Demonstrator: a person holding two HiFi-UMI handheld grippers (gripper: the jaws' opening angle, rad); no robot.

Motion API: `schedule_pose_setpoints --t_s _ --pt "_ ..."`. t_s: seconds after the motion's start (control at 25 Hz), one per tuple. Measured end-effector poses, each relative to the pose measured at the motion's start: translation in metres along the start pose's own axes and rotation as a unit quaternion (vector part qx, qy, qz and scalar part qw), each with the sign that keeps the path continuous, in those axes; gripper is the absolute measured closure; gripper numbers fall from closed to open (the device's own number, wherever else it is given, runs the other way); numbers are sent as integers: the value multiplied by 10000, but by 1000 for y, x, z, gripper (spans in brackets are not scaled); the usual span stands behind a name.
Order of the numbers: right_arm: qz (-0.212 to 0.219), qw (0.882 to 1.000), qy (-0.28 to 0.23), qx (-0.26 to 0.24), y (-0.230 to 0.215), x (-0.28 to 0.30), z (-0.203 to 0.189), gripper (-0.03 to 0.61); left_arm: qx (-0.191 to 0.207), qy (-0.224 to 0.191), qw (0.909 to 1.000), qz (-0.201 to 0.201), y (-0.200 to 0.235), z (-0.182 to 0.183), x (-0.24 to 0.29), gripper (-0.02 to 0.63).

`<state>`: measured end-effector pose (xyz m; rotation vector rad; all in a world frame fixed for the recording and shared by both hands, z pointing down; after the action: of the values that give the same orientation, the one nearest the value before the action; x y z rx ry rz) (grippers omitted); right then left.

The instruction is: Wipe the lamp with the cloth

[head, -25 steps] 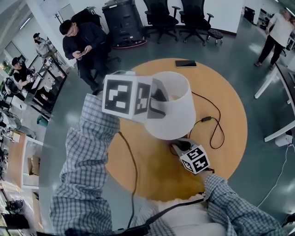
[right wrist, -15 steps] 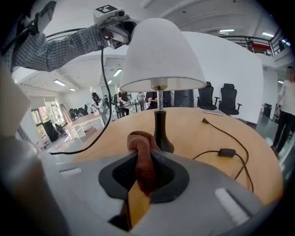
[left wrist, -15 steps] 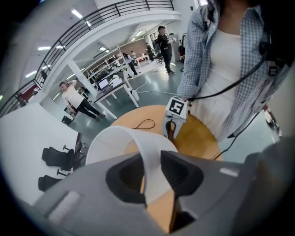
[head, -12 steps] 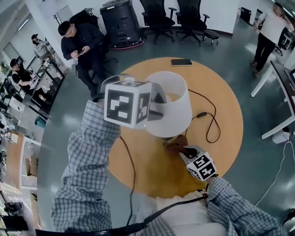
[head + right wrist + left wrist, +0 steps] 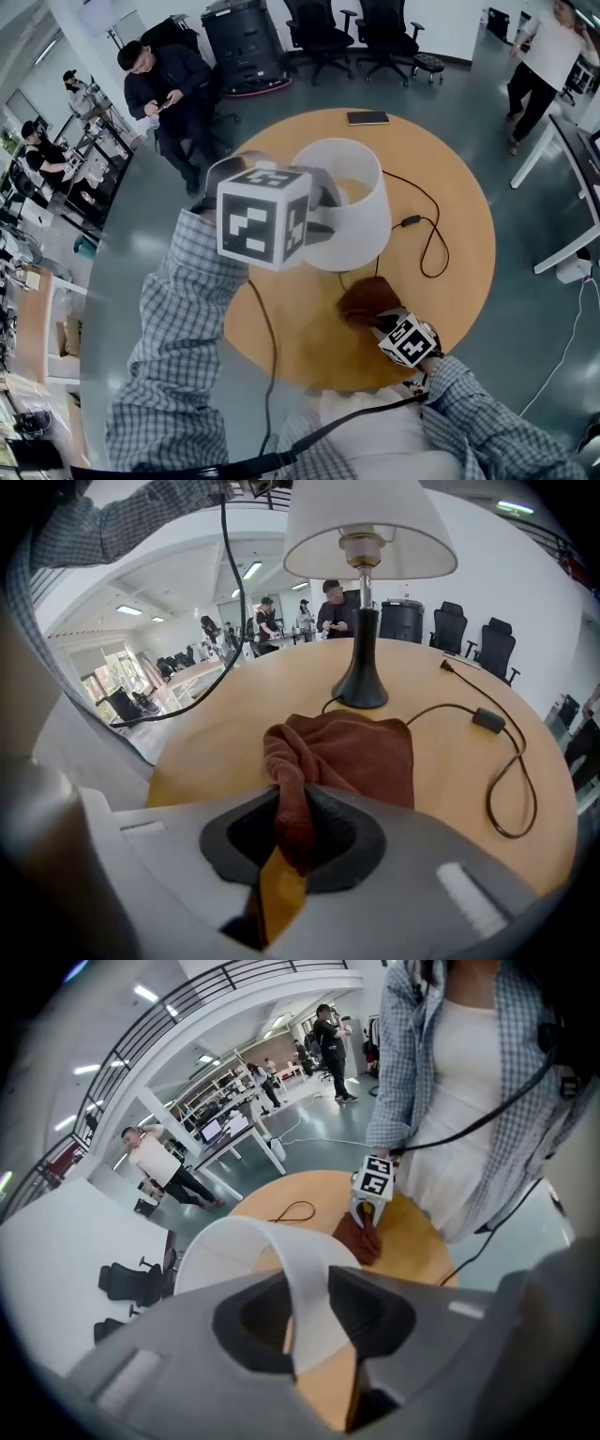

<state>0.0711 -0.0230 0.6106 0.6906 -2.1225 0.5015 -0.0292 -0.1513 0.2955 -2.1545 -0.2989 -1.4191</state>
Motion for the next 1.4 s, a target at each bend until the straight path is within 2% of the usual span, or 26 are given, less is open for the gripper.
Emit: schedule_pose_setpoints --t_s 0.24,0.36,0.44,0.56,0.68,0.76,0.8,0.96,1.04,1.16,1.24,1.28,1.32,1.4 --pt "248 9996 14 145 3 -4 4 496 -18 -55 9993 376 -5 2 1 460" --pt "355 9991 -37 231 7 -5 3 447 -87 -147 9986 491 -7 3 1 400" --pt "389 9988 -74 279 9 -3 2 409 -228 -372 9974 578 -8 4 0 366" --pt "389 9985 -143 365 12 -4 2 368 -586 -908 9905 851 -9 4 -6 345" --pt "394 9979 -228 450 15 -7 3 321 -1021 -1399 9751 1385 -11 -5 -19 345" --pt "375 9975 -312 521 15 -10 3 303 -1350 -1791 9552 1931 -13 -14 -33 345" --pt "358 9971 -357 566 14 -12 3 298 -1523 -2014 9411 2251 -14 -19 -42 345" --pt "315 9951 -565 751 5 -21 0 277 -2280 -2795 8673 3431 -33 -43 -75 360" --pt "288 9933 -705 871 0 -28 -1 260 -2751 -3035 8301 3784 -50 -56 -84 438" --pt "251 9890 -953 1104 -7 -39 1 244 -3495 -3243 7810 4034 -81 -78 -78 547" --pt "213 9850 -1157 1263 -12 -48 2 247 -3933 -3304 7552 4072 -102 -91 -62 609" --pt "182 9827 -1277 1330 -15 -53 3 258 -4148 -3344 7431 4049 -112 -95 -51 609" --pt "143 9799 -1416 1395 -17 -59 4 292 -4357 -3388 7324 3986 -121 -97 -39 609" --pt "28 9734 -1724 1511 -19 -69 10 385 -4740 -3438 7169 3783 -136 -95 -9 609"
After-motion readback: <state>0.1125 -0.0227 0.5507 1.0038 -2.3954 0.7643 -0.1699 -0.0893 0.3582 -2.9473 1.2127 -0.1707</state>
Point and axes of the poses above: the fingertips, and each gripper's own axes: x forward along the fingers, y to its left, z out of its top, the point moved 5 cm from there along -x, backward along the fingers, and after that the axes turned 1 degree about -x, right-handed, at the moved point
